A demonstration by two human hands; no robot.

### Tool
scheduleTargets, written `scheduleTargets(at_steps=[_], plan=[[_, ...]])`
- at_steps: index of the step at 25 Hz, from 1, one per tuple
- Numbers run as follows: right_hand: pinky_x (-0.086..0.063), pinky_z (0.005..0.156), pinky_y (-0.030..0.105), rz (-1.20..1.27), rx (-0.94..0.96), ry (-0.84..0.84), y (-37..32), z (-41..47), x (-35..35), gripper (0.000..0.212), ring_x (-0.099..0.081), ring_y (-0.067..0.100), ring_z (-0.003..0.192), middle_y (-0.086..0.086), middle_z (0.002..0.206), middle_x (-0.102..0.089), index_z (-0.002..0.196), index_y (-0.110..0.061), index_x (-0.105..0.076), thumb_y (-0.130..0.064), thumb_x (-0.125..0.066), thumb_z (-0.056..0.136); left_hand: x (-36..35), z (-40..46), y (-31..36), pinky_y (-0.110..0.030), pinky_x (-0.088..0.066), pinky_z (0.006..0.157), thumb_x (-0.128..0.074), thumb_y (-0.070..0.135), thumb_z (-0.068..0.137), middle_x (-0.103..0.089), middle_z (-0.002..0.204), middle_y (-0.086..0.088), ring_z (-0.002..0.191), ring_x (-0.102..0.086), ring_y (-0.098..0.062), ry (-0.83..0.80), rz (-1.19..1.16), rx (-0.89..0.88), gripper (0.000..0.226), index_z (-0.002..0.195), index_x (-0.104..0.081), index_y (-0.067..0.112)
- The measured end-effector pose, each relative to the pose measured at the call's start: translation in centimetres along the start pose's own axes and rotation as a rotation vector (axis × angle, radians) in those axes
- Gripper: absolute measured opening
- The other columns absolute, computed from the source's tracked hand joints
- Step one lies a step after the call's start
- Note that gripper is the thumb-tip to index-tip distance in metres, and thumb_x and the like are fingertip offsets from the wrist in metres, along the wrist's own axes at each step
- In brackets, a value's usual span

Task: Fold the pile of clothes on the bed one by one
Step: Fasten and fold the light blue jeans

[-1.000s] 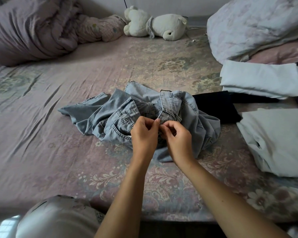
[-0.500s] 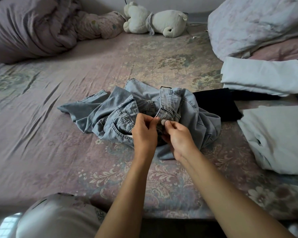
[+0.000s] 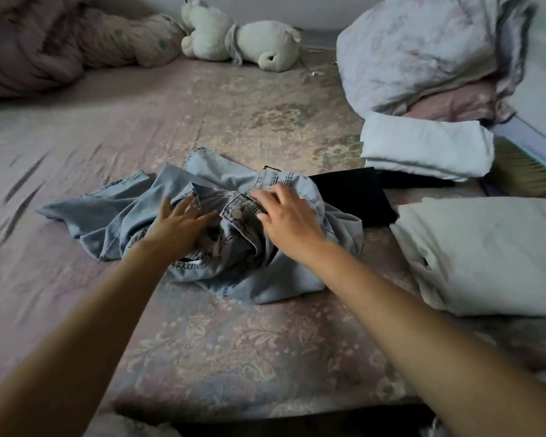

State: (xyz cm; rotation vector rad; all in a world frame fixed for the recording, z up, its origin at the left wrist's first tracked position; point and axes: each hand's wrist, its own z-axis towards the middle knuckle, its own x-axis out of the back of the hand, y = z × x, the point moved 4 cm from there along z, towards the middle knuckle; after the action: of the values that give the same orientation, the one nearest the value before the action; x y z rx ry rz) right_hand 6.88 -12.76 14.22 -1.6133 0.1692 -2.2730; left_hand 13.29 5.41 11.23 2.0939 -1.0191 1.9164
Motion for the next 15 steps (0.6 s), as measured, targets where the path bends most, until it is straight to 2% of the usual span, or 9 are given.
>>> scheduleTargets(at_steps=[2, 4, 7, 10, 11, 12, 13, 14, 15], plan=[[-0.029, 0.106, 0.053, -0.240, 0.130, -0.206, 0.4, 3.2, -0.7, 0.060, -0.023, 0.035, 0.136, 0.016, 0.151, -0.022, 0.147, -0.026, -0.030, -0.019, -0.055, 0.093, 0.3, 0.7, -1.4, -0.056, 0.001, 0.116, -0.044, 0.025, 0.098, -0.009, 0.159, -0.003, 0.147, -0.001, -0.023, -0.045, 0.082, -0.014, 0.064, 0.150, -0.008, 0.037], [-0.011, 0.113, 0.055, -0.371, 0.126, -0.465, 1.3, 5.8, -1.8, 0.071, 0.001, 0.032, 0.144, 0.011, 0.158, 0.003, 0.150, -0.035, -0.011, -0.034, -0.054, 0.094, 0.2, 1.7, -2.3, -0.056, -0.004, 0.116, -0.043, 0.029, 0.099, -0.012, 0.156, -0.007, 0.145, -0.006, -0.025, -0.047, 0.131, 0.023, 0.064, 0.149, -0.005, 0.039], [-0.003, 0.113, 0.060, -0.483, 0.063, -0.747, 2.7, 9.0, -4.0, 0.093, 0.010, 0.034, 0.144, 0.014, 0.158, 0.012, 0.149, -0.040, -0.002, -0.046, -0.067, 0.082, -0.7, 3.1, -3.0, -0.055, -0.009, 0.115, -0.039, 0.029, 0.100, -0.004, 0.156, -0.011, 0.145, 0.000, -0.031, -0.025, 0.181, 0.060, 0.061, 0.149, -0.005, 0.041], [-0.005, 0.113, 0.061, -0.618, 0.123, -0.886, 3.3, 10.6, -5.4, 0.098, 0.006, 0.032, 0.145, 0.012, 0.158, 0.001, 0.148, -0.036, -0.018, -0.055, -0.075, 0.070, -1.5, 4.0, -3.2, -0.055, -0.013, 0.115, -0.045, 0.028, 0.098, -0.001, 0.157, -0.015, 0.145, 0.003, -0.034, -0.027, 0.162, 0.033, 0.056, 0.148, -0.020, 0.036], [-0.008, 0.113, 0.059, -0.634, 0.146, -0.901, 3.7, 10.8, -5.4, 0.097, 0.002, 0.030, 0.145, 0.010, 0.157, -0.006, 0.146, -0.034, -0.024, -0.061, -0.073, 0.067, -1.1, 4.0, -3.3, -0.056, -0.021, 0.112, -0.055, 0.028, 0.093, -0.009, 0.156, -0.019, 0.145, -0.006, -0.036, 0.060, 0.111, 0.004, 0.053, 0.142, -0.035, 0.032], [-0.010, 0.112, 0.057, -0.630, 0.162, -0.903, 4.2, 10.9, -5.4, 0.096, -0.003, 0.029, 0.145, 0.007, 0.156, -0.014, 0.144, -0.033, -0.030, -0.066, -0.071, 0.065, -0.7, 3.9, -3.7, -0.056, -0.035, 0.103, -0.070, 0.027, 0.082, -0.026, 0.149, -0.023, 0.140, -0.023, -0.041, 0.180, 0.062, -0.016, 0.048, 0.127, -0.055, 0.025], [-0.013, 0.112, 0.055, -0.606, 0.172, -0.903, 4.7, 10.9, -5.3, 0.092, -0.008, 0.027, 0.144, 0.005, 0.154, -0.021, 0.141, -0.033, -0.036, -0.069, -0.068, 0.064, -0.4, 3.6, -4.5, -0.055, -0.047, 0.088, -0.083, 0.025, 0.066, -0.045, 0.136, -0.027, 0.128, -0.043, -0.045, 0.250, -0.005, -0.027, 0.042, 0.105, -0.068, 0.017], [-0.017, 0.112, 0.052, -0.550, 0.176, -0.906, 5.3, 10.9, -5.4, 0.083, -0.015, 0.026, 0.142, 0.003, 0.150, -0.029, 0.135, -0.033, -0.044, -0.072, -0.064, 0.066, -0.5, 3.3, -5.5, -0.052, -0.052, 0.075, -0.089, 0.021, 0.056, -0.055, 0.120, -0.026, 0.112, -0.056, -0.046, 0.309, -0.089, -0.052, 0.039, 0.088, -0.070, 0.011], [-0.024, 0.110, 0.047, -0.453, 0.157, -0.900, 5.8, 10.9, -5.2, 0.068, -0.026, 0.025, 0.137, 0.004, 0.142, -0.039, 0.124, -0.031, -0.054, -0.073, -0.057, 0.070, -0.8, 3.0, -6.5, -0.047, -0.054, 0.070, -0.088, 0.017, 0.057, -0.058, 0.109, -0.023, 0.098, -0.061, -0.042, 0.324, -0.253, -0.074, 0.035, 0.083, -0.068, 0.006]])
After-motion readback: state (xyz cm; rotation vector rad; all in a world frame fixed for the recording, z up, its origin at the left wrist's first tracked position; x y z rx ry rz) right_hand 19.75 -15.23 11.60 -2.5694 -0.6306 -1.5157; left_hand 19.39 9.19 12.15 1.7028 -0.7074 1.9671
